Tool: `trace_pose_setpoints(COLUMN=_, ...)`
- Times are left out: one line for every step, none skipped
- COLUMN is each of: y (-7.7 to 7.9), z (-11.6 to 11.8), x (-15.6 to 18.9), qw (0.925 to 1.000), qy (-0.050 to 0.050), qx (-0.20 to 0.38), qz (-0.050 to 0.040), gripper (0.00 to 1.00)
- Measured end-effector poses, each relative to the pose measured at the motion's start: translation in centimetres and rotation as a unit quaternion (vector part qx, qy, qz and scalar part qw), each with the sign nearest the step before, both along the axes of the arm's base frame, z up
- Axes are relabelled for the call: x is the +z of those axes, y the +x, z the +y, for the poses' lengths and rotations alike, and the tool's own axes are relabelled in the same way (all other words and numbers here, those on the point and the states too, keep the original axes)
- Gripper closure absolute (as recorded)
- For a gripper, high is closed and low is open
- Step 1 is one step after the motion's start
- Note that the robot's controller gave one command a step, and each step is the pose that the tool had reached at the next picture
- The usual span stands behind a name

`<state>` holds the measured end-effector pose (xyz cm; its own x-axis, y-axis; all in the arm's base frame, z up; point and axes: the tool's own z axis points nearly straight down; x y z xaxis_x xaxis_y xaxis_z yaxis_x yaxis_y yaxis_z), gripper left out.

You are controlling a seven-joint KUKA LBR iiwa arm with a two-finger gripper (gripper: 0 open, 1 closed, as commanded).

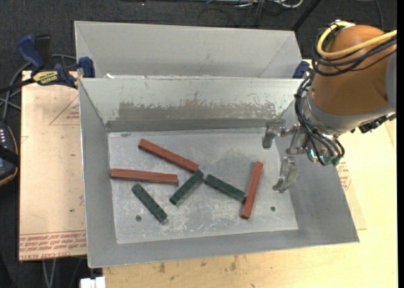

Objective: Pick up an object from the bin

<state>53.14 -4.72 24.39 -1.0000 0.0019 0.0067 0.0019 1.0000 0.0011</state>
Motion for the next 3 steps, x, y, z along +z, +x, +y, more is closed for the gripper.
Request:
trace_pose_setpoints(y=6.5, z=4.7, x=-13.4, qw=0.9989, qy=0.001, qx=0.046, qz=-0.0014, gripper=0.0)
trace_pose_setpoints(y=2.1, z=2.8, x=-17.1, qw=0.9952, qy=0.0, qx=0.098, qz=-0.0017, gripper=0.0)
trace_pose_setpoints(y=2.3, z=2.9, x=-17.0, qw=0.9951, qy=0.0, qx=0.099, qz=-0.004, gripper=1.0)
